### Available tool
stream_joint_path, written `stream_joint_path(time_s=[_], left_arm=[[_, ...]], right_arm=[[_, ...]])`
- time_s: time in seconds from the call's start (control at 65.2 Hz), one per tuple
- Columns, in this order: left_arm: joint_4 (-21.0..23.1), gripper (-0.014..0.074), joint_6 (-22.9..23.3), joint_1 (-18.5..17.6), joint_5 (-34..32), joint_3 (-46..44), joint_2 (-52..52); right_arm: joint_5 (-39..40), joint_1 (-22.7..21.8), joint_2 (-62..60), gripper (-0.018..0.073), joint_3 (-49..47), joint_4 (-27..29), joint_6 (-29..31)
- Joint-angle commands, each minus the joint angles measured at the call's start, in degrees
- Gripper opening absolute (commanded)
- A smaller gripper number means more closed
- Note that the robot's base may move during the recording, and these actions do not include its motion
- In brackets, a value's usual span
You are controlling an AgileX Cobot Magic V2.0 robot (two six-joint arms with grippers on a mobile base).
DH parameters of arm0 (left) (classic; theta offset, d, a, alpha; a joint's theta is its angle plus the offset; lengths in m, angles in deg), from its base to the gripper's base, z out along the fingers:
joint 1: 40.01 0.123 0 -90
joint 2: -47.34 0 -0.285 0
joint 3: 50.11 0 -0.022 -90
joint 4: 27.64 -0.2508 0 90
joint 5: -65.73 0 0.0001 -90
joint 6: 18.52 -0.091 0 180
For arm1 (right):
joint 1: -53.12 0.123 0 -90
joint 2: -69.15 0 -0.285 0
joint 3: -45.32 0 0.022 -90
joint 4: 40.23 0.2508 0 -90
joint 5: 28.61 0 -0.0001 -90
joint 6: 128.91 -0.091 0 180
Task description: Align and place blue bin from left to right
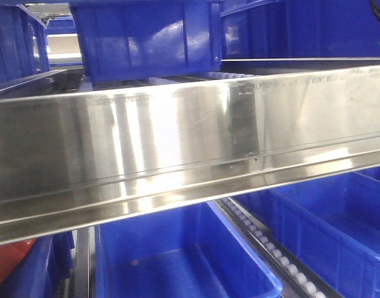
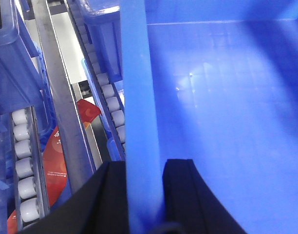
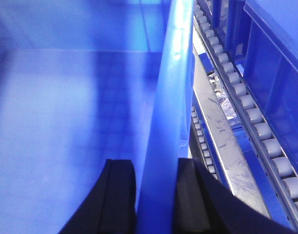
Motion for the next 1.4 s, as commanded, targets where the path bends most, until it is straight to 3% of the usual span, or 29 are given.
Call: stream_joint_path(time_s=[0.0, 0.675, 0.935, 1.027, 1.181, 1.38], left_arm=[[-1.18, -0.0009, -0.5, -0.06, -3.75, -0.93, -1.16], [-0.84, -0.0009, -0.5, -0.06, -3.06, -0.93, -1.16], [6.72, -0.0009, -0.61, -0.06, -3.06, -0.93, -1.16], [9.58, -0.0009, -0.25, -0.2, -3.06, -0.93, -1.16], [9.01, -0.0009, 1.42, -1.89, -3.06, -0.58, -1.16], [8.92, -0.0009, 2.87, -2.05, -3.06, 3.25, -1.16]], right_arm=[[6.99, 0.04, -1.35, -0.0081, -1.15, -1.43, 1.62], [7.09, 0.04, -1.47, -0.0081, -1.15, -1.43, 1.62], [7.27, -2.33, -0.98, -0.0081, -1.15, -1.31, 3.58], [7.64, -4.21, -0.39, -0.0081, -1.25, 0.84, 5.26], [9.63, -6.9, 1.82, -0.0081, -1.25, 7.12, 9.39], [12.5, -7.81, 5.34, -0.0081, -1.25, 7.51, 12.69]])
